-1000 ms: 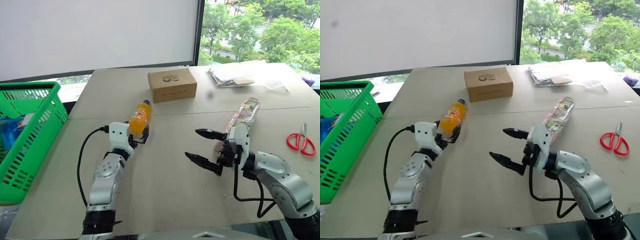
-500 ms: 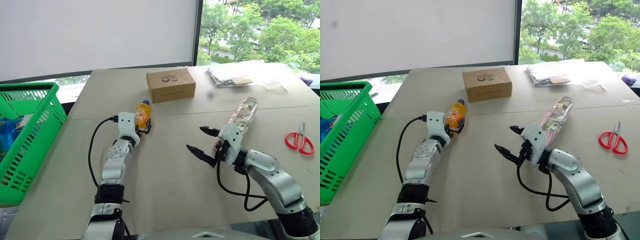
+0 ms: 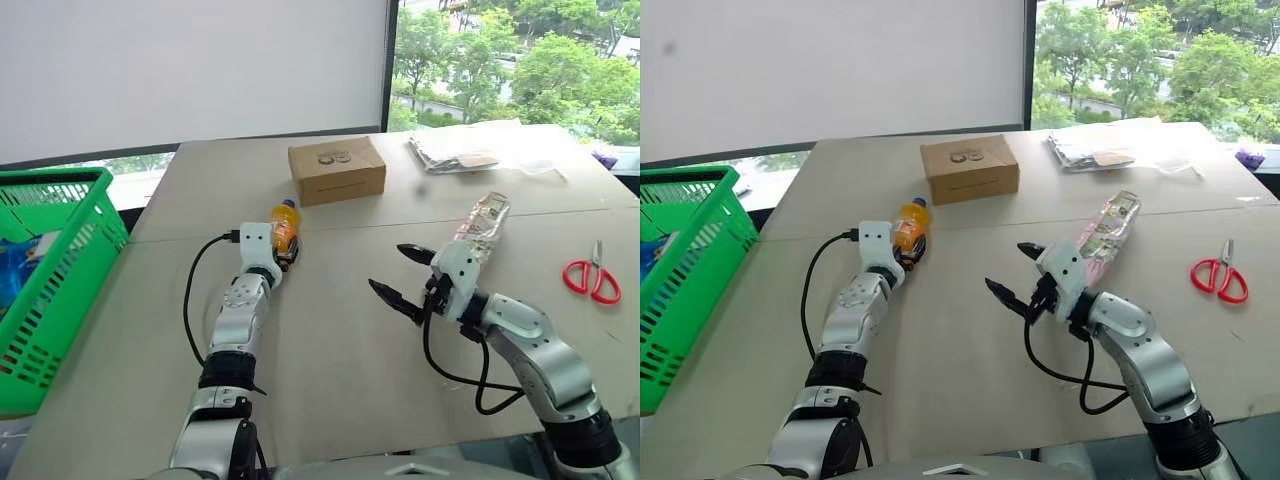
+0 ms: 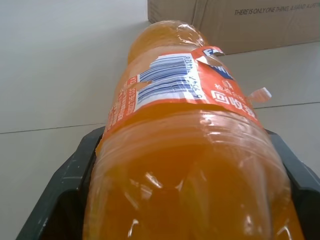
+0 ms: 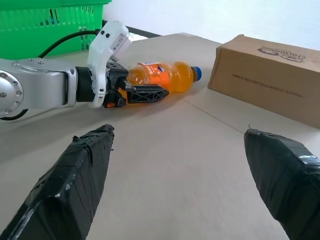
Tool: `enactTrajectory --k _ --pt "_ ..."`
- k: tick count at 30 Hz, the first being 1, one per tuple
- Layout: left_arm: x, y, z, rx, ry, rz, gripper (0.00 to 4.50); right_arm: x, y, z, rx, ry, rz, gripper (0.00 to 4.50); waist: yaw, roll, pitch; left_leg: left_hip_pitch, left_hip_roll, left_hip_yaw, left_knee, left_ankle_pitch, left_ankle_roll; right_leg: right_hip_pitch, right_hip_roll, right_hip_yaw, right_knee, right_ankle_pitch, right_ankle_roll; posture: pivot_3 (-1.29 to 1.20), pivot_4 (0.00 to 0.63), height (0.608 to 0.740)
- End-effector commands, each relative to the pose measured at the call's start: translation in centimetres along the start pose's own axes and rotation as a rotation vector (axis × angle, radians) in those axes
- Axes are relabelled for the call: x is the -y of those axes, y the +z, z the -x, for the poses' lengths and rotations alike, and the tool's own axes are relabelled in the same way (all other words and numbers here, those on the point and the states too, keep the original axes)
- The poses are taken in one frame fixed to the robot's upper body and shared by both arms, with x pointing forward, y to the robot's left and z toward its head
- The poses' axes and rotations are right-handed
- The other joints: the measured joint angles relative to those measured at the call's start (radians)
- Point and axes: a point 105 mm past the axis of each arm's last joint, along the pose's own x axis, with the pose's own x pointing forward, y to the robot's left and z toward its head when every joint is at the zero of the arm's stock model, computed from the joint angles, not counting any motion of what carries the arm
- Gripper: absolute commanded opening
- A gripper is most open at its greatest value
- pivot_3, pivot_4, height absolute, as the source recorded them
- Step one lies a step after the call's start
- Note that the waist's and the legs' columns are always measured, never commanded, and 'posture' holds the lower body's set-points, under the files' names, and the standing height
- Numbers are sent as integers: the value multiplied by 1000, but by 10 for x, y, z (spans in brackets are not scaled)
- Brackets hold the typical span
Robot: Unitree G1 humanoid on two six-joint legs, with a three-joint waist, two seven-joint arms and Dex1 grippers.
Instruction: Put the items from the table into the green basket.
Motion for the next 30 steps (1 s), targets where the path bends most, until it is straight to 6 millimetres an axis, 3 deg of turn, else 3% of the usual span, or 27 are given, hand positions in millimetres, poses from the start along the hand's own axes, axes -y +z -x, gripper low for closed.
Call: enactTrajectory --k 1,4,11,15,21,24,27,30 --pt "7 17 -1 63 -46 35 3057 0 11 -2 43 4 44 4500 0 0 0 0 0 0 0 1 -2 0 0 0 0 0 0 -57 0 740" --pt "-10 43 3 158 14 1 3057 -1 22 -6 82 8 50 4500 -1 0 0 0 0 0 0 1 -2 0 0 0 0 0 0 -53 0 740" --pt "-82 126 17 291 155 -90 3057 -13 75 -17 287 121 24 4500 -20 -3 0 -5 5 0 0 3 -5 -7 6 1 2 3 -5 13 0 740" --pt "-158 175 51 333 385 -159 3057 -28 103 -21 395 328 -79 4500 -30 -4 0 -5 6 0 -2 4 -7 -8 7 1 2 4 -7 28 0 740" --pt "-234 222 111 358 679 -256 3057 -39 117 -37 394 545 -105 4500 -19 -7 -2 -4 7 1 -4 4 -7 -10 8 2 2 4 -7 95 0 740" --pt "-260 232 140 345 786 -293 3057 -43 123 -40 393 633 -138 4500 -3 -11 -4 -5 7 0 -4 4 -7 -11 8 2 2 5 -7 158 0 740" --pt "-288 228 167 295 884 -302 3057 -42 126 -45 382 662 -151 4500 11 -13 -5 -5 7 1 -5 4 -7 -11 8 2 2 5 -7 198 0 740" --pt "-298 215 175 247 900 -295 3057 -40 126 -50 377 671 -143 4500 54 -16 -7 -4 6 1 -6 4 -8 -11 8 2 3 5 -8 206 0 740"
